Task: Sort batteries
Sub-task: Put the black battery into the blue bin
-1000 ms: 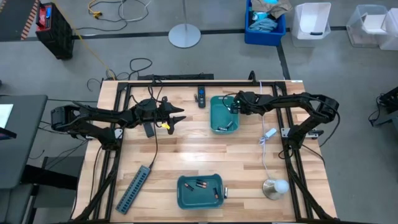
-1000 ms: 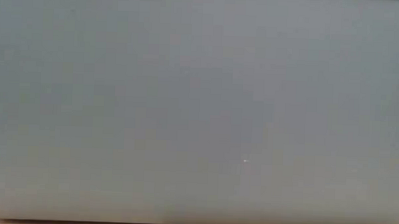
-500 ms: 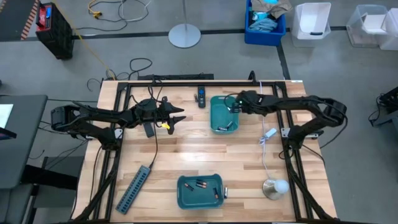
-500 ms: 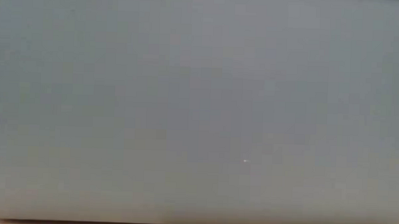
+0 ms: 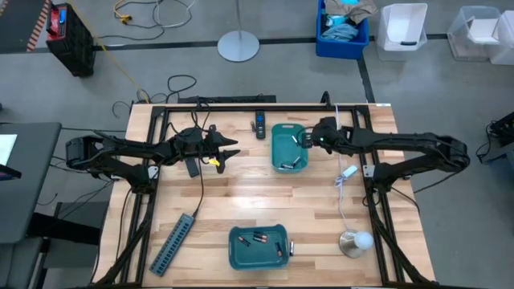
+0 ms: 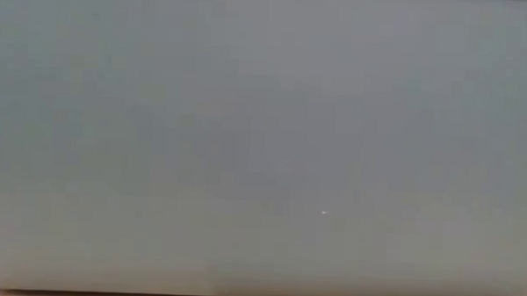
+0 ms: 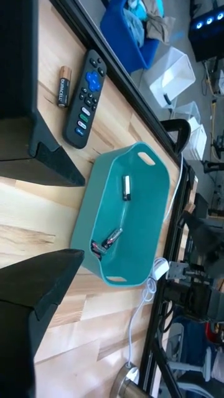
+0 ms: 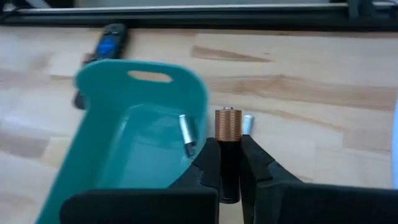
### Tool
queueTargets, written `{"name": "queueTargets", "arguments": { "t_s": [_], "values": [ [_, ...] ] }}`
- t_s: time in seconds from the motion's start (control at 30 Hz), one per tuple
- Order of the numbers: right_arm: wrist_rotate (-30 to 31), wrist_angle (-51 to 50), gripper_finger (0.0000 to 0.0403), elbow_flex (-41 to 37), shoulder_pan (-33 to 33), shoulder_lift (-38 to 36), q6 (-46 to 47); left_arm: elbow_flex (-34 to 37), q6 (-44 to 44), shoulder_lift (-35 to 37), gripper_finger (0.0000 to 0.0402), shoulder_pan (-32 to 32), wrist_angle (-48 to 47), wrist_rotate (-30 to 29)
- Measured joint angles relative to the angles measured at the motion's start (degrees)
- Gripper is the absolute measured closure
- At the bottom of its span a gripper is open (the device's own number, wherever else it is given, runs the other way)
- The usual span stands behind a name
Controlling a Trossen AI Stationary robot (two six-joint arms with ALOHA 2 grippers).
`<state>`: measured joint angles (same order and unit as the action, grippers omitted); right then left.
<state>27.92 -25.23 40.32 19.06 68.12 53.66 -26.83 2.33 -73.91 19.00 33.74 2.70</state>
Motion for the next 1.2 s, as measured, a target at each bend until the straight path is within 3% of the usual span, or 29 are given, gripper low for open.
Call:
{"name": "queueTargets", "arguments": {
  "t_s": [0.3,0.63,0.87,1.2],
  "values": [
    [2.2,4.9,0.0375,0.0,-7.6,-0.3,-4.1,-0.5,1.6,-3.4,0.0233,-0.1,1.4,1.1],
    [6.0,14.3,0.0375,0.0,-18.6,0.6,-8.8,-0.7,5.4,-13.0,0.0233,-3.2,11.4,1.5],
    [11.1,23.1,0.0375,0.0,-27.0,4.5,-11.4,-0.8,7.2,-15.5,0.0233,-6.3,16.8,1.4],
    [11.2,37.4,0.0375,0.0,-35.7,13.6,-13.9,-0.8,8.2,-15.5,0.0233,-9.3,16.6,-0.6]
  ]
}}
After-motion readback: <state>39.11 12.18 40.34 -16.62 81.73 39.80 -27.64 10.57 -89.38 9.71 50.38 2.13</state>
